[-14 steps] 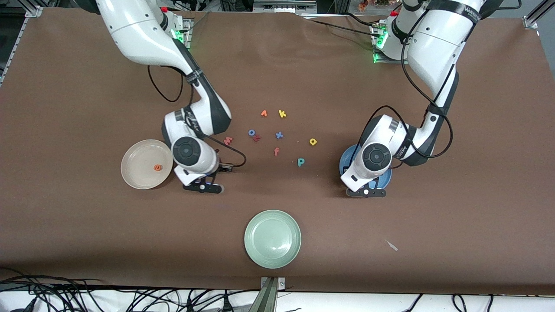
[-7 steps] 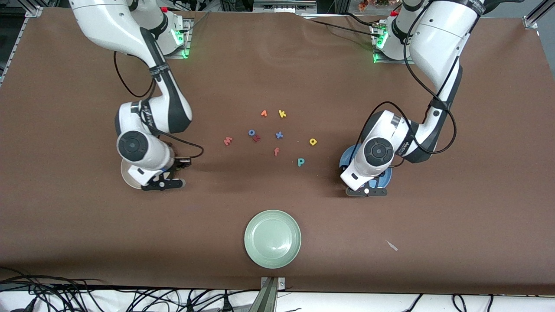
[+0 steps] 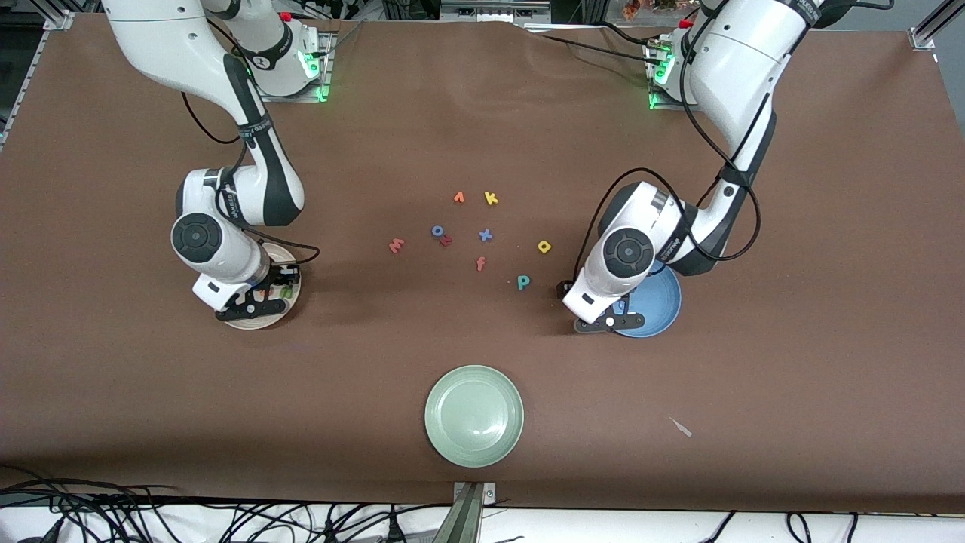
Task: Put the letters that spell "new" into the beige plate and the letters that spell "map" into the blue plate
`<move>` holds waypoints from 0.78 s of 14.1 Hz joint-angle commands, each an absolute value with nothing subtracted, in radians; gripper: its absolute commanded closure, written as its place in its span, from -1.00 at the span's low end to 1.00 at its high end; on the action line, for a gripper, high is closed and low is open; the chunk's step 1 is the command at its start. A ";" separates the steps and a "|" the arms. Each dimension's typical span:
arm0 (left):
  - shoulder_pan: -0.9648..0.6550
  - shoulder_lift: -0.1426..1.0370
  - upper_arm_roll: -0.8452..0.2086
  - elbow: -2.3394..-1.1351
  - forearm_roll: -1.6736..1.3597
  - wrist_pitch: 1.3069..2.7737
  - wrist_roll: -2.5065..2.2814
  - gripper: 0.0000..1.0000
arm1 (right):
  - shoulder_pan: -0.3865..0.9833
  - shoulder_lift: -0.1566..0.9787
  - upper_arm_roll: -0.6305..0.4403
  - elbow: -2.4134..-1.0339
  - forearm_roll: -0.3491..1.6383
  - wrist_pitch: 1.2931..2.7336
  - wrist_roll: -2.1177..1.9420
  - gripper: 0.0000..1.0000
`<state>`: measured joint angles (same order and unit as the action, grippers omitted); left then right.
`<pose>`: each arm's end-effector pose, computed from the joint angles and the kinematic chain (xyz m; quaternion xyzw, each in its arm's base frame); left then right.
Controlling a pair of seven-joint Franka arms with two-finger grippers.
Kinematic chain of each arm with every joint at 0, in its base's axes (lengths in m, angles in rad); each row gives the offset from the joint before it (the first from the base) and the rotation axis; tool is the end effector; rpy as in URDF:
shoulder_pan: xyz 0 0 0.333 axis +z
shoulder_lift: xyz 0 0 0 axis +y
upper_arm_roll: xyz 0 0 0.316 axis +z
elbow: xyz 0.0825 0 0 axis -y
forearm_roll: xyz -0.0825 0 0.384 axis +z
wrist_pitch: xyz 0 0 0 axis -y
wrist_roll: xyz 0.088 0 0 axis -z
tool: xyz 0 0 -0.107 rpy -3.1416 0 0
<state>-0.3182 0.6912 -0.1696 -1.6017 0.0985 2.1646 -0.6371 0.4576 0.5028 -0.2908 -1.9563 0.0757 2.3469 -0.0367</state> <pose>0.6109 -0.3039 0.2198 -0.9963 -0.0605 0.0579 0.0178 0.5991 0.1072 0.2198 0.9942 0.0876 -0.0413 0.0470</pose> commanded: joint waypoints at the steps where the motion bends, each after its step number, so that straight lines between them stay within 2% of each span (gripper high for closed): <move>1: -0.345 0.713 -0.164 -1.565 0.063 2.163 -0.675 -1.00 | 0.463 0.443 -0.253 -1.961 0.104 2.277 0.053 -1.00; 8: -0.373 0.732 -0.164 -1.523 0.063 2.163 -0.695 -1.00 | 0.465 0.394 -0.016 -1.991 0.110 2.289 0.746 -1.00; 11: -0.373 0.733 -0.164 -1.522 0.063 2.163 -0.693 -1.00 | 0.468 0.396 0.047 -2.096 0.109 2.478 0.896 -1.00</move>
